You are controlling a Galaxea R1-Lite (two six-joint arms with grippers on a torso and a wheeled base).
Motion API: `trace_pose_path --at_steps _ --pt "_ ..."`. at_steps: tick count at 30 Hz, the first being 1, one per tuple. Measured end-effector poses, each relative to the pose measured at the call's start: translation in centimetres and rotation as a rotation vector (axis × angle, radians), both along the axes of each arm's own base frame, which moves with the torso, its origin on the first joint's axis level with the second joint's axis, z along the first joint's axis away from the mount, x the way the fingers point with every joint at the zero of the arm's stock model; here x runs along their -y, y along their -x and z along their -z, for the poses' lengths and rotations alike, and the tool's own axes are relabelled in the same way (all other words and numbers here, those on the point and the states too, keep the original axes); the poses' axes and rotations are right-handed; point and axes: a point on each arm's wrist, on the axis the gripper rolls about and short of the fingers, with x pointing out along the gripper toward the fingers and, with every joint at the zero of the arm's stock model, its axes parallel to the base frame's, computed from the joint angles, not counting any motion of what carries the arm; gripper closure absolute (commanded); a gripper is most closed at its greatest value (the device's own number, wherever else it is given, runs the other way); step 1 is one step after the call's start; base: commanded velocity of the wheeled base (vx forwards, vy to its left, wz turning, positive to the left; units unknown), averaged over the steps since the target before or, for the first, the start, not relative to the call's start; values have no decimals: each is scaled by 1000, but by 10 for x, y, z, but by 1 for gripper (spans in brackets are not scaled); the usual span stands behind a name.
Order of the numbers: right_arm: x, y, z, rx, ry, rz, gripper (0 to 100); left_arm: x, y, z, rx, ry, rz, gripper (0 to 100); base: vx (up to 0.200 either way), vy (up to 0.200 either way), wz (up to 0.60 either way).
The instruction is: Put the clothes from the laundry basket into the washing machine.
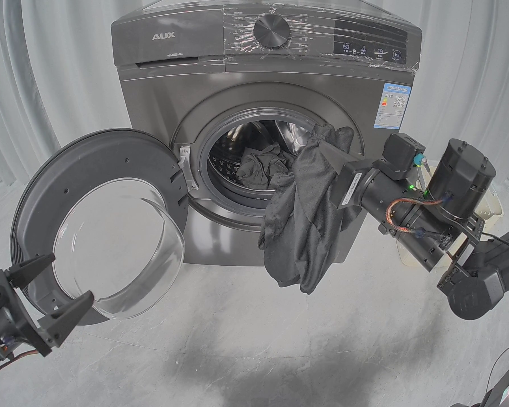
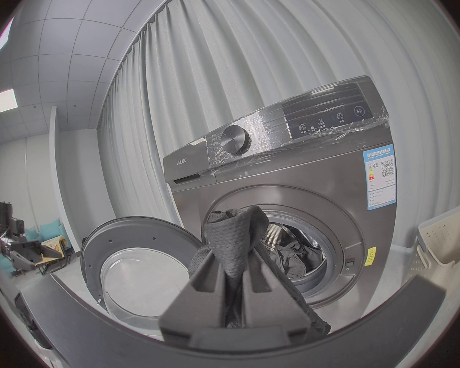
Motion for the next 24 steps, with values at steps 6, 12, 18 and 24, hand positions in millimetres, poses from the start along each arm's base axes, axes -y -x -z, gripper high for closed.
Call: trace_pose_path --at_steps 6,12,18,24 --pt "-6 -8 -1 2 -5 2 100 23 -41 1 -47 9 94 0 0 0 0" --pt "-8 -12 1 0 -5 4 100 45 -81 13 -88 4 125 0 0 0 0" --pt "-11 -15 4 -15 -15 0 100 63 -110 30 -162 -20 147 0 0 0 0" --pt "-15 -18 7 -27 -22 -7 100 80 -128 46 -224 -47 170 0 0 0 0"
